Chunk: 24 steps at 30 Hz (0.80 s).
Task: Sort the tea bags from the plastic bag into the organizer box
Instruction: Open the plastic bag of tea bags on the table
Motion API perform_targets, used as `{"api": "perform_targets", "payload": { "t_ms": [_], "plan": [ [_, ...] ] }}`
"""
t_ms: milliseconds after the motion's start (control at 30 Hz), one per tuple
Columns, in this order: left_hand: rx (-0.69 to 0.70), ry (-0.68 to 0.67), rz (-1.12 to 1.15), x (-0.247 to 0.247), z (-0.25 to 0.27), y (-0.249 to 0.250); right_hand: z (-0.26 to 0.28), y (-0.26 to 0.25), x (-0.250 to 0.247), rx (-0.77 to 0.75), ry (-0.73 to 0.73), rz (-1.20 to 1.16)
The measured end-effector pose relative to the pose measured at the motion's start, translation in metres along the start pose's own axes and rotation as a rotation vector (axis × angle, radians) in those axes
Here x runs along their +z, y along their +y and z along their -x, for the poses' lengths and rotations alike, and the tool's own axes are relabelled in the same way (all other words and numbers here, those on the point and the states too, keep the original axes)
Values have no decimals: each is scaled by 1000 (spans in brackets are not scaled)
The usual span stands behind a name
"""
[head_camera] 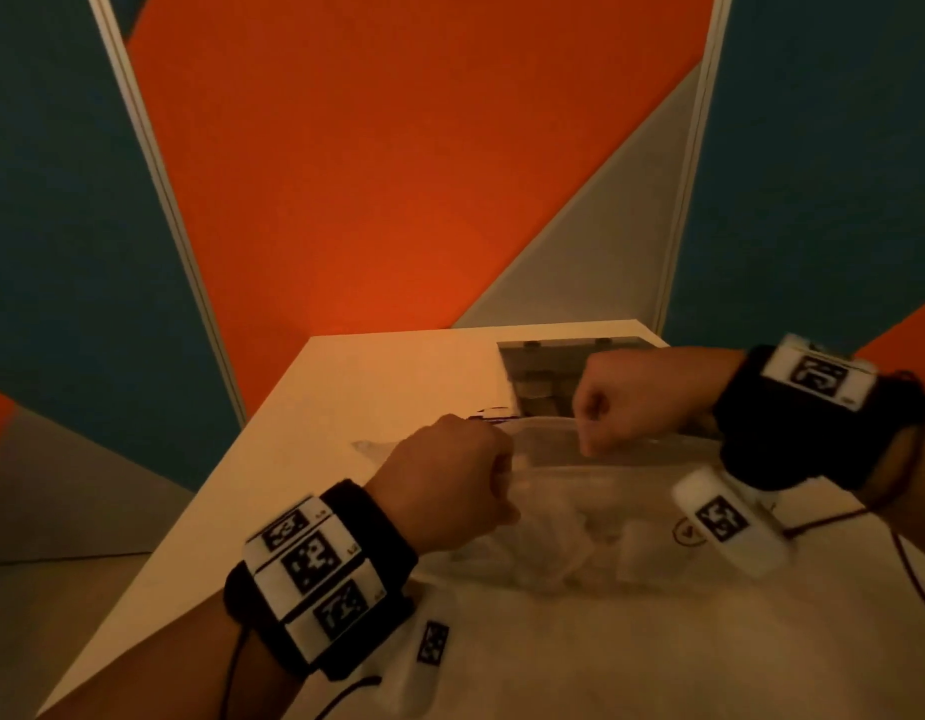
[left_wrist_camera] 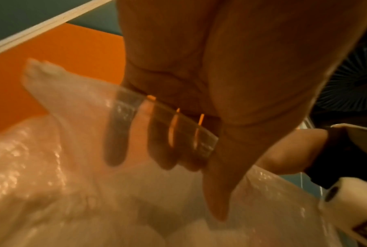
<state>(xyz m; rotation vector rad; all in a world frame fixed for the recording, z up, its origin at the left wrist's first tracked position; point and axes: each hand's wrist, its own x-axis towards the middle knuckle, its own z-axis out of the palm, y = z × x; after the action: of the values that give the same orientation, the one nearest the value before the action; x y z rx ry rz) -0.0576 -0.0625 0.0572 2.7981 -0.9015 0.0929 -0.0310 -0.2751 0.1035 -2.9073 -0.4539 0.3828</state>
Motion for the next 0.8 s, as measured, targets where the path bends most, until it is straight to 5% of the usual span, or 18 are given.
{"api": "perform_targets", "payload": {
  "t_ms": [100, 333, 567, 800],
  "plan": [
    [-57, 33, 19, -21, 19, -17, -32, -23, -21, -49, 171, 144],
    [-77, 38, -135, -24, 51, -43, -98, -76, -63, -136, 544, -67],
    [-301, -294, -114, 25, 41, -82, -153, -83, 12, -63, 603, -204],
    [-313, -204, 121, 12, -15, -94, -155, -75, 16, -25, 703, -200]
  ]
}}
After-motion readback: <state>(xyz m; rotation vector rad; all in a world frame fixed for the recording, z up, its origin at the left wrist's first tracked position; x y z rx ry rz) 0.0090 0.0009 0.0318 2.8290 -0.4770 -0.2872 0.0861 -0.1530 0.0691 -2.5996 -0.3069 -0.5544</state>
